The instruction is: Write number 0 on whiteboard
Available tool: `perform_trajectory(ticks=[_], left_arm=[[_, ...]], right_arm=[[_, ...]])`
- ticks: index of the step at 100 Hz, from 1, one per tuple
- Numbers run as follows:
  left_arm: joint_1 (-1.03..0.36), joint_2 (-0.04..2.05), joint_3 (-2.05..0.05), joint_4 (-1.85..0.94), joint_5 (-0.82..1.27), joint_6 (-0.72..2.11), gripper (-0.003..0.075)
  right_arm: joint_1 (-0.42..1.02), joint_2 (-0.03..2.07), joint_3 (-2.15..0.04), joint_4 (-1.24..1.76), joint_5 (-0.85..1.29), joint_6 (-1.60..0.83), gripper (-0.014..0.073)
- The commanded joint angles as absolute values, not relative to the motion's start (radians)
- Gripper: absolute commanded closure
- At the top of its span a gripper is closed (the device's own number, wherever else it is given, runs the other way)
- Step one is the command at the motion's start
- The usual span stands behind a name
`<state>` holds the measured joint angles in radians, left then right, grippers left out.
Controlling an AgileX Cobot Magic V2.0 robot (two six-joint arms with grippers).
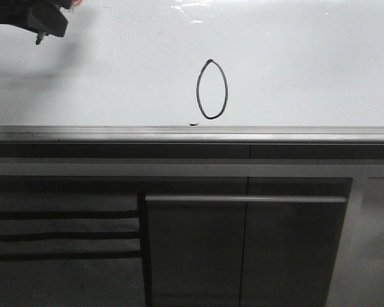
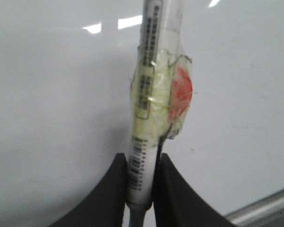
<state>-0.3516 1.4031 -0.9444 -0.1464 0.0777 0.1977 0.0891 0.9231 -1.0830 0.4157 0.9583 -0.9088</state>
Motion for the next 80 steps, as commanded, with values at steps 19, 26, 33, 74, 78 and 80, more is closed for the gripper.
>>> perform_trajectory(ticks=[19,26,33,74,78,80], left_arm=[[-0.298,1.452,-0.969,-0.164,-0.080,0.182,0.0741],[-0.298,1.464,-0.969,-0.164,-0.080,0.182,0.0741],[-0.298,1.477,-0.969,-0.164,-0.082,0.182,0.0741],[-0.298,1.480,-0.969,-0.164,-0.072,0.182,0.0740],[-0.298,1.480,-0.969,-0.164,-0.068,0.182,0.0740],[-0.298,1.480,-0.969,-0.164,-0.066,0.182,0.0740]], right_arm=[[0.081,0.915,-1.094,0.446,0.904,-0.907,0.0319],[0.081,0.915,-1.094,0.446,0.904,-0.907,0.0319],[0.081,0.915,-1.094,0.446,0.903,-0.907,0.0319],[0.081,0.915,-1.094,0.447,0.902,-0.907,0.0319],[0.081,0.915,-1.094,0.447,0.902,-0.907,0.0319],[0.081,0.915,-1.094,0.447,0.902,-0.907,0.0319]])
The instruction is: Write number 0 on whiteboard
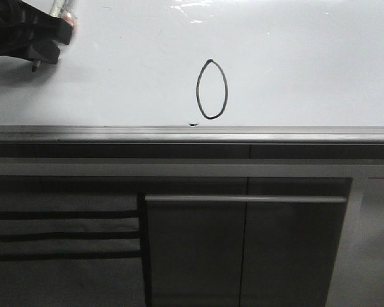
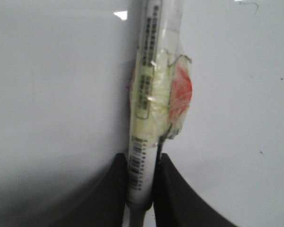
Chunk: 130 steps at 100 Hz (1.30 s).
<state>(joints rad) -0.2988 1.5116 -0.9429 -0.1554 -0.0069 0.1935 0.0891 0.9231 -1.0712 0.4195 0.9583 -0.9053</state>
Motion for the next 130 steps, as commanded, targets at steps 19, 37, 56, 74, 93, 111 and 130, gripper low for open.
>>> perform_trajectory(ticks=[19,37,56,74,93,111,130], left_arm=[[-0.298,1.480,-0.969,-0.164,-0.064,0.182,0.0692],[-0.298,1.480,-0.969,-0.164,-0.064,0.182,0.0514],[-0.298,1.473,-0.969,-0.164,-0.056,0.187,0.0456],[-0.298,1.374,-0.969,-0.119,0.115,0.187,0.0456],[-0.298,1.192,-0.971,-0.080,0.448,0.187,0.0457],[-0.298,0.992,-0.969,-0.078,0.737,0.187,0.0457],[-0.298,0.752,-0.888,-0.080,0.753,0.179,0.0457]], right_arm=[[0.081,0.915,-1.094,0.447,0.902,-0.907,0.0319],[0.081,0.915,-1.094,0.447,0.902,-0.907,0.0319],[0.081,0.915,-1.094,0.447,0.902,-0.907,0.0319],[0.081,0.884,-1.094,0.447,0.935,-0.902,0.0319],[0.081,0.833,-1.094,0.445,0.964,-0.716,0.0327],[0.081,0.804,-1.082,0.276,0.997,-0.347,0.0336],[0.081,0.696,-0.925,0.180,0.850,-0.196,0.0453]])
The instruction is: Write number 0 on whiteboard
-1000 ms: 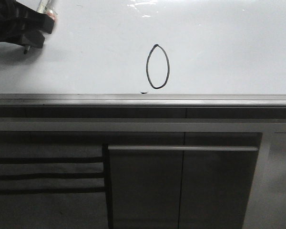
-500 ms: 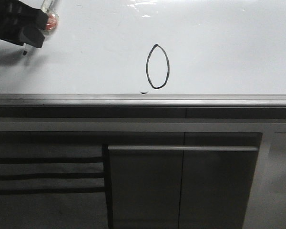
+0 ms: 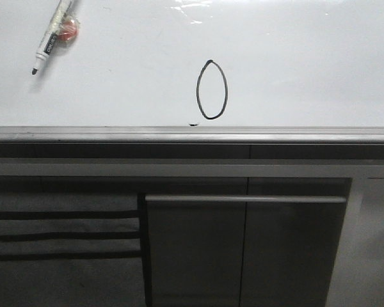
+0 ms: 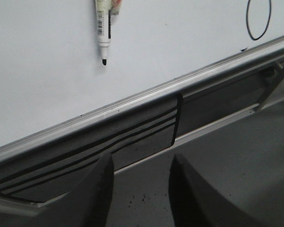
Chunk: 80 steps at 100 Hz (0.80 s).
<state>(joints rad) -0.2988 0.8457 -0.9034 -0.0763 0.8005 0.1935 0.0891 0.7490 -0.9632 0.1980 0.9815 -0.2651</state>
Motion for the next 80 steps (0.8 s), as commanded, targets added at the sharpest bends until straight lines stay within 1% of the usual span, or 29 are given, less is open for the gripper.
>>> perform_trajectory(ticks=[1,13,33,40,47,51,65,72,80], left_arm=[[-0.298,0.743,-0.883,-0.080,0.751,0.173,0.0457],[-0.298,0.600,-0.786,-0.078,0.686,0.127,0.0457],[-0.298,0.424,-0.588,-0.088,0.445,0.063,0.0460],[-0.298,0.386,-0.525,-0.088,0.351,0.063,0.0473],[-0.298,0.362,-0.473,-0.089,0.265,0.063,0.0526],[-0.298,0.358,-0.445,-0.089,0.216,0.063,0.0574],[-0.298,0.358,-0.383,-0.089,0.088,0.063,0.0742],[-0.298,0.358,-0.368,-0.089,0.046,0.063,0.0741],[-0.298,0.358,-0.366,-0.092,0.051,0.063,0.0741]], right_arm=[[0.081,0.691,-0.918,0.180,0.843,-0.196,0.0461],[0.081,0.578,-0.794,0.180,0.714,-0.186,0.0519],[0.081,0.408,-0.624,0.180,0.480,-0.187,0.0527],[0.081,0.358,-0.582,0.180,0.429,-0.191,0.0556],[0.081,0.318,-0.546,0.180,0.391,-0.191,0.0621],[0.081,0.300,-0.531,0.180,0.374,-0.191,0.0662],[0.081,0.283,-0.490,0.180,0.346,-0.191,0.0666],[0.081,0.283,-0.477,0.180,0.350,-0.191,0.0666],[0.081,0.283,-0.467,0.180,0.374,-0.191,0.0666]])
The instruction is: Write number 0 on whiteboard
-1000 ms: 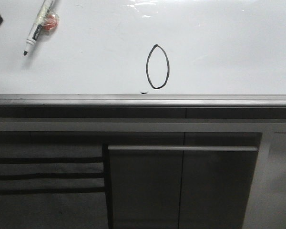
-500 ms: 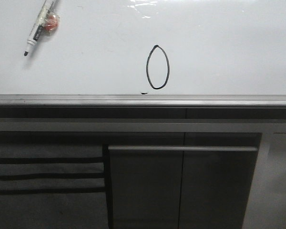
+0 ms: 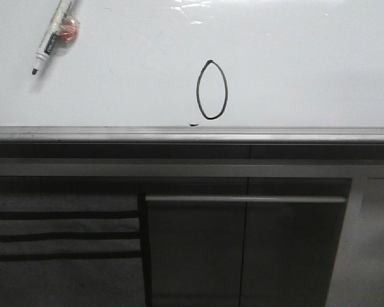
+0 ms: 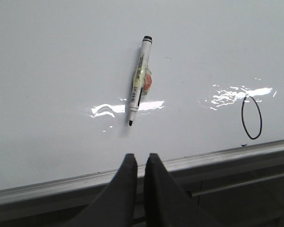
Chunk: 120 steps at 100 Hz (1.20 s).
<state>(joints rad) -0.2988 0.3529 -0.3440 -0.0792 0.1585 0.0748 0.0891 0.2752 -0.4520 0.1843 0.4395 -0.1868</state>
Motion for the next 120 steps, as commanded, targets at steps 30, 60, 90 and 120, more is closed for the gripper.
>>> perform_trajectory(ticks=[30,60,90,120], left_arm=[[-0.298,0.358,-0.366,-0.092,0.051,0.063,0.0741],[-0.267,0.292,-0.331,-0.092,0.044,0.063,0.0741],[-0.111,0.112,-0.121,-0.078,-0.025,0.063,0.0741],[-0.102,-0.031,0.021,-0.078,-0.145,0.065,0.0741]], right_arm=[[0.081,0.283,-0.463,0.180,0.379,-0.191,0.0666],[0.081,0.283,-0.463,0.180,0.379,-0.191,0.0666],[0.081,0.283,-0.463,0.180,0.379,-0.191,0.0666],[0.081,0.283,-0.463,0.180,0.379,-0.191,0.0666]])
